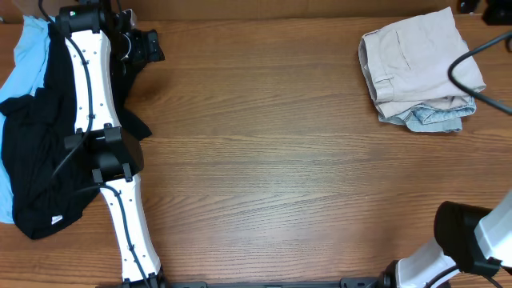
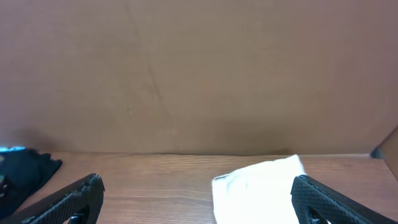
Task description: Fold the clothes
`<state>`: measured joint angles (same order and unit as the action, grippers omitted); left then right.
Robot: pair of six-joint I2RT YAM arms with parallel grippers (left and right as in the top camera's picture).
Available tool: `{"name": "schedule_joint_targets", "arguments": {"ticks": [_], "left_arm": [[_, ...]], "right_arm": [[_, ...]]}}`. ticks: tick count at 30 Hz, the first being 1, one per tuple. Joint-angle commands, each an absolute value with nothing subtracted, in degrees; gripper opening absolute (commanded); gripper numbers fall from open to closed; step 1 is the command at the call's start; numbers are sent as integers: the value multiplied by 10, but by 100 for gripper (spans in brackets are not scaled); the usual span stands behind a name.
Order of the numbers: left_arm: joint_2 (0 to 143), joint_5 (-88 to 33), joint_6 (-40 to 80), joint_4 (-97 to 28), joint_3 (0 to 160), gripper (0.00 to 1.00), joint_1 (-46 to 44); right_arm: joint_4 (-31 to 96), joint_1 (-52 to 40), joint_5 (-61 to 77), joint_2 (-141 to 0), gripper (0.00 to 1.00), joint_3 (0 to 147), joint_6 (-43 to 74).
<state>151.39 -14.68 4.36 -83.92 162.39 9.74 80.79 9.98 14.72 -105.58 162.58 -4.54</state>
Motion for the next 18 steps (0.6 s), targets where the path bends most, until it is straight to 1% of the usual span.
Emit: {"name": "schedule_joint_targets", "arguments": {"ticks": [1,4,7,11,18], "left_arm": [[1497,-144,50,-837,1632,100,93],[1497,-144,50,-837,1632,100,93],[1497,-144,50,-837,1632,100,93],[1497,-144,50,-837,1632,100,93],[1497,-144,50,-837,1632,100,93]], "right_arm": [[800,52,103,-1014,100,1607,-47],[771,29,103,-987,100,1557,-42],[713,10,103,-946,100,1473,-43],[597,-6,103,-870,100,1301,-42],[358,-13,103,-691,100,925,-11]]}}
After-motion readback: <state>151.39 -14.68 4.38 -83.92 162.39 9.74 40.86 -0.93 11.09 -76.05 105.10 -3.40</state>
